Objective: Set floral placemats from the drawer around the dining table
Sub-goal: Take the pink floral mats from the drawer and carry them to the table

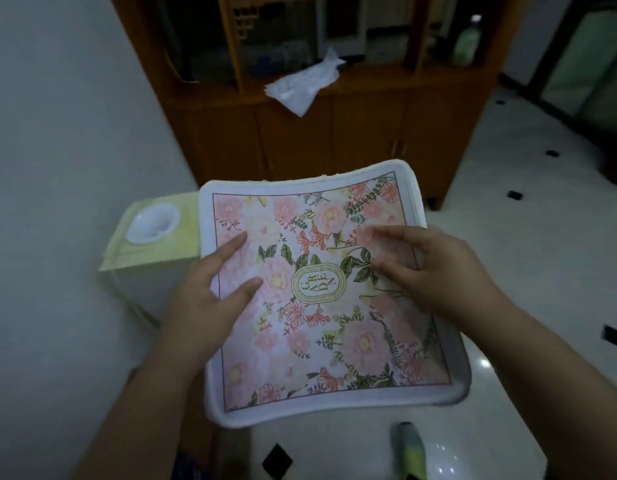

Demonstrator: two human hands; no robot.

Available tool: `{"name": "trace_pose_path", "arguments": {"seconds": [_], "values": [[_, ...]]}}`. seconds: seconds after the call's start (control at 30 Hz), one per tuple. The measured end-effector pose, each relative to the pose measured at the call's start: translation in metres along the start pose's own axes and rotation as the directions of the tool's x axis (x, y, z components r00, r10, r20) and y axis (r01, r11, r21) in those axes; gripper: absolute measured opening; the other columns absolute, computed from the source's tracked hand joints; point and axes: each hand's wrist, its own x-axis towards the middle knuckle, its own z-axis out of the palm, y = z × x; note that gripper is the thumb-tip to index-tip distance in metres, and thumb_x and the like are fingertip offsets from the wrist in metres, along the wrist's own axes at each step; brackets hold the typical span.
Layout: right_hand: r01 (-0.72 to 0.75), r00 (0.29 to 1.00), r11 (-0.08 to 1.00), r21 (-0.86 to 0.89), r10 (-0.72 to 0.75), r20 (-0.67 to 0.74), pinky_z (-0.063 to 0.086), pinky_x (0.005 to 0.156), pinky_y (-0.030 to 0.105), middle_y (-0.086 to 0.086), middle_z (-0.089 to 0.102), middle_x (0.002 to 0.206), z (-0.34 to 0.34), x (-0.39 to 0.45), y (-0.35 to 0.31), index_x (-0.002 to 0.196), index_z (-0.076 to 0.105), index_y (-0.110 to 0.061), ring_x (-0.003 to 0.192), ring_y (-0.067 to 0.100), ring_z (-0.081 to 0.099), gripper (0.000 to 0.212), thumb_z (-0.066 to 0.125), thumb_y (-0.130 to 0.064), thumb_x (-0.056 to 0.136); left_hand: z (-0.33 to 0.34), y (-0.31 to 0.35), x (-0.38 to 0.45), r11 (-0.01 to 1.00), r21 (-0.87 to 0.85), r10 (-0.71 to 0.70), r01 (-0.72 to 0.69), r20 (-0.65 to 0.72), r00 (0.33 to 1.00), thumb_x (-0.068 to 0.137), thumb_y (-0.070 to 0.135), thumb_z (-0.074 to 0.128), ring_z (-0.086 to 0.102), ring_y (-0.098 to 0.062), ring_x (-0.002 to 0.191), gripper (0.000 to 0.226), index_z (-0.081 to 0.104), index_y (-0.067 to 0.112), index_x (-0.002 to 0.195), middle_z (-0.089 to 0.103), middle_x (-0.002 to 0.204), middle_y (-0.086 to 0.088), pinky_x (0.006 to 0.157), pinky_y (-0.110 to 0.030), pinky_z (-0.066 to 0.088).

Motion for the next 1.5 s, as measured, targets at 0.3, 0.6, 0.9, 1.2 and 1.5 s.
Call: {"name": "trace_pose_path", "arguments": {"seconds": [0.3, 0.6, 0.9, 1.2, 1.5], "values": [[-0.401, 0.829, 0.915, 0.036, 0.38, -0.411, 0.04, 0.076, 0.005, -0.008, 0.06, 0.121, -0.105, -0.14, 0.084, 0.131, 0.061, -0.046, 0.097, 0.005, 0.057, 0.052, 0.077, -0.046, 0.082, 0.157, 0.079, 0.006, 0.963, -0.078, 0.265, -0.259, 0.453, 0.851, 0.088, 0.026, 0.076, 0.051, 0.016, 0.109, 0.058, 0.056, 0.054, 0.135, 0.046, 0.123, 0.037, 0.096, -0.028, 0.053], [-0.535, 0.597, 0.831, 0.152, 0.499, -0.629, 0.046, 0.1, 0.028, -0.014, 0.05, 0.123, -0.189, -0.287, 0.142, 0.142, 0.051, -0.044, 0.11, 0.006, 0.052, 0.073, 0.082, -0.045, 0.076, 0.291, 0.178, -0.077, 0.897, -0.223, 0.431, -0.381, 0.632, 0.645, 0.087, 0.023, 0.078, 0.054, 0.015, 0.107, 0.061, 0.056, 0.052, 0.136, 0.047, 0.122, 0.034, 0.097, -0.034, 0.056], [-0.606, 0.427, 0.771, 0.198, 0.525, -0.736, 0.044, 0.106, 0.029, -0.009, 0.055, 0.135, -0.259, -0.421, 0.189, 0.141, 0.053, -0.042, 0.121, 0.008, 0.053, 0.071, 0.083, -0.044, 0.077, 0.397, 0.244, -0.183, 0.817, -0.349, 0.551, -0.459, 0.707, 0.443, 0.087, 0.024, 0.078, 0.052, 0.017, 0.111, 0.062, 0.054, 0.048, 0.14, 0.051, 0.126, 0.026, 0.101, -0.028, 0.053], [-0.713, 0.16, 0.623, 0.321, 0.59, -0.791, 0.039, 0.105, 0.025, -0.006, 0.055, 0.139, -0.298, -0.527, 0.227, 0.142, 0.052, -0.041, 0.127, 0.013, 0.053, 0.071, 0.082, -0.046, 0.077, 0.503, 0.307, -0.27, 0.78, -0.447, 0.571, -0.437, 0.795, 0.207, 0.085, 0.023, 0.079, 0.053, 0.018, 0.108, 0.062, 0.056, 0.05, 0.136, 0.052, 0.121, 0.031, 0.102, -0.034, 0.053], [-0.739, -0.173, 0.432, 0.517, 0.619, -0.766, 0.047, 0.104, 0.031, -0.007, 0.057, 0.137, -0.334, -0.59, 0.281, 0.14, 0.054, -0.042, 0.118, 0.012, 0.058, 0.071, 0.084, -0.044, 0.076, 0.644, 0.36, -0.34, 0.703, -0.585, 0.59, -0.405, 0.797, -0.129, 0.086, 0.026, 0.078, 0.049, 0.018, 0.11, 0.063, 0.054, 0.051, 0.138, 0.051, 0.12, 0.031, 0.104, -0.028, 0.048]]}}
